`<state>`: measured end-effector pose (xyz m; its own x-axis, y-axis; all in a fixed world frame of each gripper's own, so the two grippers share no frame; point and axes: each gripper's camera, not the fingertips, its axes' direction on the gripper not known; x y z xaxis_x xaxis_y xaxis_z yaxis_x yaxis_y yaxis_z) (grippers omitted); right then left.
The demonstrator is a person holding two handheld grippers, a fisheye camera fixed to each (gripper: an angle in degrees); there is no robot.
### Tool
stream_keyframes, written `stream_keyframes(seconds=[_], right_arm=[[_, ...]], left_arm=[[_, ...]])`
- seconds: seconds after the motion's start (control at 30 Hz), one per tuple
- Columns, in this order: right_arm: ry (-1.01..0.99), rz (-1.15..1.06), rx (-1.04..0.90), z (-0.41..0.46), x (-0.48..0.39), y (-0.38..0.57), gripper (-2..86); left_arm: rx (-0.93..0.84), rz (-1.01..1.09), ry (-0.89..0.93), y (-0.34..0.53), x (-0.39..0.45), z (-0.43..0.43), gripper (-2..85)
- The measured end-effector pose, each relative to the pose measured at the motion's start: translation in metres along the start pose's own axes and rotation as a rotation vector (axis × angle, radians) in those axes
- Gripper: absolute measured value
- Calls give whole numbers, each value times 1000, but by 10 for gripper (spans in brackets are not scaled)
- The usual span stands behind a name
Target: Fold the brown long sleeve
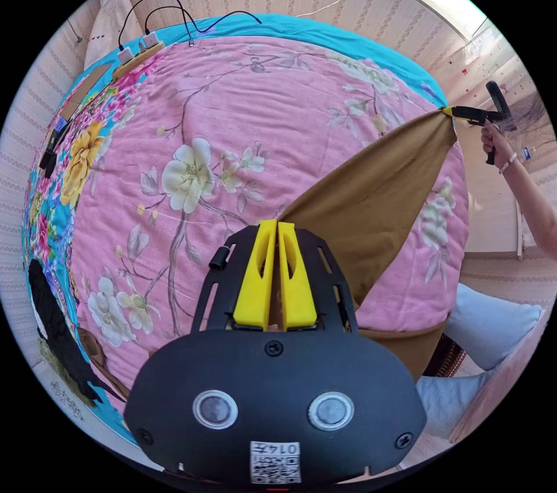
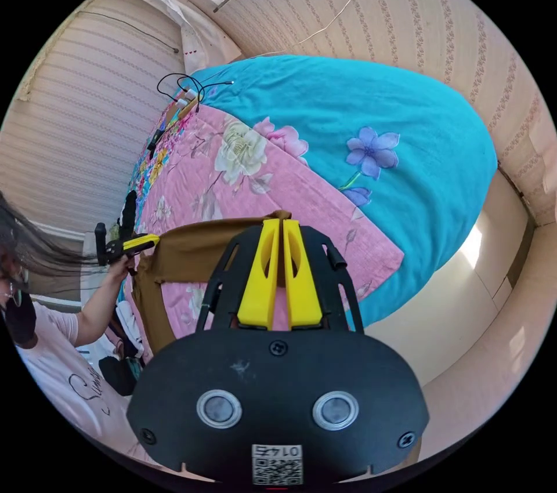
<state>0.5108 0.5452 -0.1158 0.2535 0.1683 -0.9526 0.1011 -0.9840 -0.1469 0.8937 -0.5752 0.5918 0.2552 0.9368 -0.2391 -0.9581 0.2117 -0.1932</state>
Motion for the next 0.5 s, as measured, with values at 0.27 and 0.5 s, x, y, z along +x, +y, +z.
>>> stream_keyframes(seconds=[0.27, 0.5], right_arm=[[40, 52, 4, 60, -11, -4, 17], [49, -18, 46, 81, -68, 20, 23]], left_arm=[[125, -132, 38, 69, -19, -43, 39], [230, -430, -167, 260, -33, -119, 42]])
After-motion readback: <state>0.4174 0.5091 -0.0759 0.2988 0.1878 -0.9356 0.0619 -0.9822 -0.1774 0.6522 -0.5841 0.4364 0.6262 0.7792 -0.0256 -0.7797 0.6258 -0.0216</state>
